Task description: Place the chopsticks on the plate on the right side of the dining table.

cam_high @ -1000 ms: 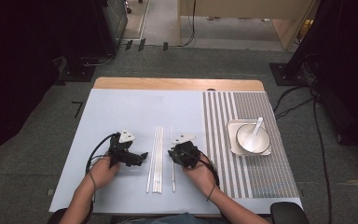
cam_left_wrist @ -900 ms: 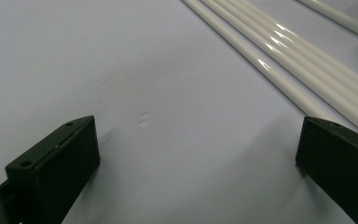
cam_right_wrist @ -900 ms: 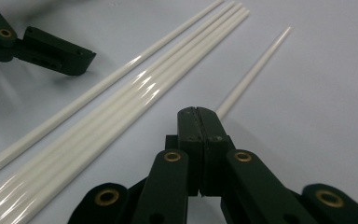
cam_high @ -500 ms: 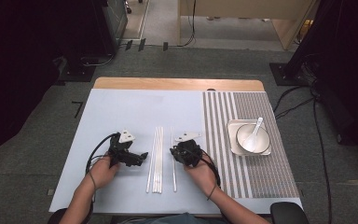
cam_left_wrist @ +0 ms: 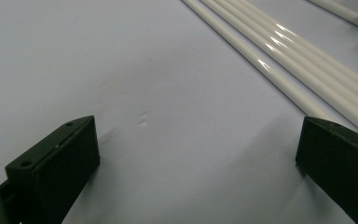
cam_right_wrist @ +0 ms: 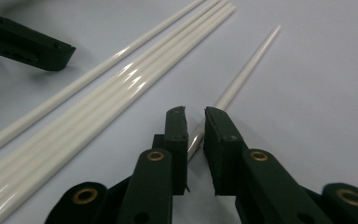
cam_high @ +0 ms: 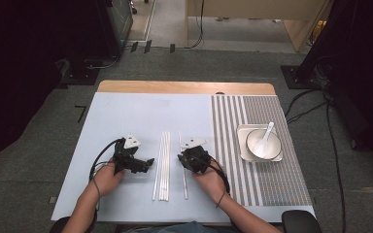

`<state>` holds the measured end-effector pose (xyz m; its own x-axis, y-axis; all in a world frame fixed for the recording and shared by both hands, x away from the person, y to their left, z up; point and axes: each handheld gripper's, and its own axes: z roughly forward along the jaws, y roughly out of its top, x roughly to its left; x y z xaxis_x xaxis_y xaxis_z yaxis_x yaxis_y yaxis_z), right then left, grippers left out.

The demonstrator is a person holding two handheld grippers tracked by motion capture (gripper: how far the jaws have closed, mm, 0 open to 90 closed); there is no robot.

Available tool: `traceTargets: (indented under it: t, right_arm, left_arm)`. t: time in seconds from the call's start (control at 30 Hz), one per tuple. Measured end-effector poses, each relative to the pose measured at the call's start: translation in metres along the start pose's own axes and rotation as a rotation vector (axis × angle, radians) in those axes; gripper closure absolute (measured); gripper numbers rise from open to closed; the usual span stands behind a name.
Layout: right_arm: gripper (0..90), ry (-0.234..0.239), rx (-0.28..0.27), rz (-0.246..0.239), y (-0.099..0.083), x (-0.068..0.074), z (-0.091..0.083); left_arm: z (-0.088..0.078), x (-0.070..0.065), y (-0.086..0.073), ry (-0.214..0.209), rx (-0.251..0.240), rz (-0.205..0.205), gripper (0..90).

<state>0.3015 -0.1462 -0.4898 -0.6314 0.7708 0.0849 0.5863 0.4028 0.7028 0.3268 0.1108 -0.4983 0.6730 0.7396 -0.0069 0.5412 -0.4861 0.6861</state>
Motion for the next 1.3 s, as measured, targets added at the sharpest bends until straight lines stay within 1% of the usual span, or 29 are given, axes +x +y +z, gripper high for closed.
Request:
traceTargets:
  t: [0.07,0.1,0.13,0.2,0.23,0.33,0.43,0.63,0.7,0.77,0.83,0.9,0.93,0.97,1.03,1.1,1.17,1.23,1.3]
  right_arm:
    - [81.7,-0.007,0.003,-0.007,0.001,-0.004,-0.002]
    - [81.3,-0.012,0.004,-0.002,0.001,-0.006,-0.002]
    - [81.2,-0.008,0.0,0.004,0.0,-0.009,-0.002]
    - [80.8,-0.007,0.0,0.041,-0.001,-0.014,-0.002]
    - [81.1,-0.009,0.0,0.045,-0.001,-0.015,-0.002]
    - [82.3,-0.012,-0.007,0.037,-0.001,-0.015,-0.002]
    - [82.8,0.003,-0.016,0.066,-0.001,-0.017,-0.002]
    - [82.0,0.002,-0.022,0.083,-0.003,-0.017,-0.002]
    - [78.4,0.006,-0.027,0.093,-0.004,-0.018,-0.004]
    - [75.5,0.006,-0.034,0.104,-0.006,-0.017,-0.007]
    - [75.4,0.01,-0.045,0.109,-0.008,-0.015,-0.012]
    - [75.5,0.001,-0.052,0.107,-0.012,-0.012,-0.018]
    - [75.5,-0.008,-0.057,0.108,-0.016,-0.007,-0.024]
    - [75.5,-0.008,-0.057,0.108,-0.016,-0.007,-0.024]
    - [75.5,-0.013,-0.062,0.116,-0.02,-0.002,-0.028]
    - [75.7,-0.028,-0.06,0.108,-0.025,0.004,-0.029]
    - [76.0,-0.036,-0.055,0.108,-0.029,0.007,-0.03]
    - [76.6,-0.034,-0.051,0.128,-0.033,0.009,-0.029]
    - [77.2,-0.034,-0.046,0.137,-0.036,0.01,-0.029]
  left_arm:
    - [0.0,0.0,0.0,0.0,0.0,0.0,0.0]
    - [0.0,0.0,0.0,0.0,0.0,0.0,0.0]
    - [0.0,0.0,0.0,0.0,0.0,0.0,0.0]
    - [0.0,0.0,0.0,0.0,0.0,0.0,0.0]
    - [0.0,0.0,0.0,0.0,0.0,-0.001,0.0]
    - [0.0,0.0,0.0,0.0,0.0,-0.001,0.0]
    - [0.0,0.0,0.0,0.0,0.0,0.0,0.0]
    - [0.0,0.0,0.0,0.0,0.0,0.0,0.0]
    - [0.0,0.0,0.0,0.0,-0.001,0.0,0.0]
    - [0.0,0.0,0.0,0.001,-0.002,-0.001,0.0]
    - [0.0,0.0,0.0,0.001,-0.003,-0.001,0.0]
    - [0.0,0.0,0.0,0.001,-0.003,-0.001,0.0]
    - [0.0,0.0,0.0,0.001,-0.004,0.001,0.0]
    - [0.0,0.0,0.0,0.001,-0.004,-0.001,0.0]
    - [0.0,0.0,0.0,0.002,-0.004,-0.001,0.0]
    - [0.0,0.0,0.0,0.002,-0.004,-0.001,0.0]
    - [0.0,0.0,0.0,0.002,-0.005,-0.001,0.0]
    - [0.0,0.0,-0.001,0.003,-0.005,-0.001,0.0]
    - [0.0,0.0,0.0,0.002,-0.005,-0.001,0.0]
